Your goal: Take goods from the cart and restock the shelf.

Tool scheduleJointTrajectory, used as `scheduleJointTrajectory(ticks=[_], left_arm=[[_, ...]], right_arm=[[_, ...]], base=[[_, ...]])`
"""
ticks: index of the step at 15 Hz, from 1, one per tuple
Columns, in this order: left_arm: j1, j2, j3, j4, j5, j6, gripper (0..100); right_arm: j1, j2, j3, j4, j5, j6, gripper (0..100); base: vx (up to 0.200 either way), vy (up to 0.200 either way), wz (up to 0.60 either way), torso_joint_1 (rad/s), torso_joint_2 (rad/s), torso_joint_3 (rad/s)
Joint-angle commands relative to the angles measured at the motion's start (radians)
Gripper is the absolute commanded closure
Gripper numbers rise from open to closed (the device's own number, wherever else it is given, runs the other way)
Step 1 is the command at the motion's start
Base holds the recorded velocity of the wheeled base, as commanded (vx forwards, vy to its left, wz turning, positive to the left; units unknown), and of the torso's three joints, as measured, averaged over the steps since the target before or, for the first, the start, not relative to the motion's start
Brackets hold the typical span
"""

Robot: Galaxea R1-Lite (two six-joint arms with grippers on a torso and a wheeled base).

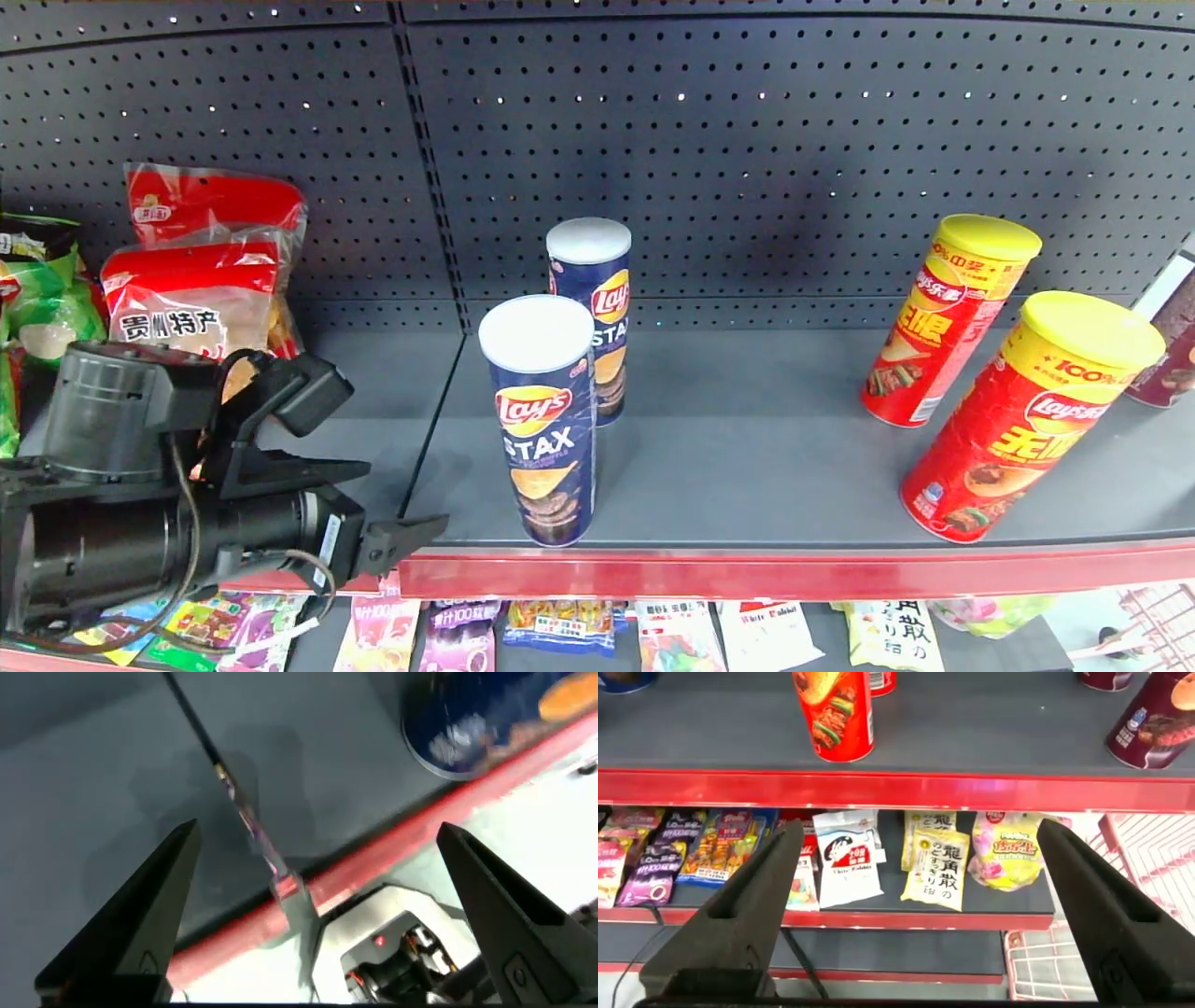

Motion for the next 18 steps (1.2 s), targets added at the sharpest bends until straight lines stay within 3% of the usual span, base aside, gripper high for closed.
scheduleJointTrajectory(ticks=[1, 6, 18], left_arm=[[-0.003, 0.083, -0.057, -0.004, 0.0, 0.002, 0], [-0.048, 0.167, -0.146, -0.002, 0.003, 0.002, 0], [-0.092, 0.232, -0.207, -0.002, 0.024, 0.001, 0]], right_arm=[[0.0, 0.0, 0.008, -0.001, 0.0, 0.0, 0], [0.0, 0.0, 0.007, -0.002, -0.002, 0.0, 0], [0.0, 0.0, 0.01, -0.001, 0.0, 0.001, 0]], base=[[0.0, 0.0, 0.0, 0.0, 0.0, 0.0], [0.0, 0.0, 0.0, 0.0, 0.0, 0.0], [0.0, 0.0, 0.0, 0.0, 0.0, 0.0]])
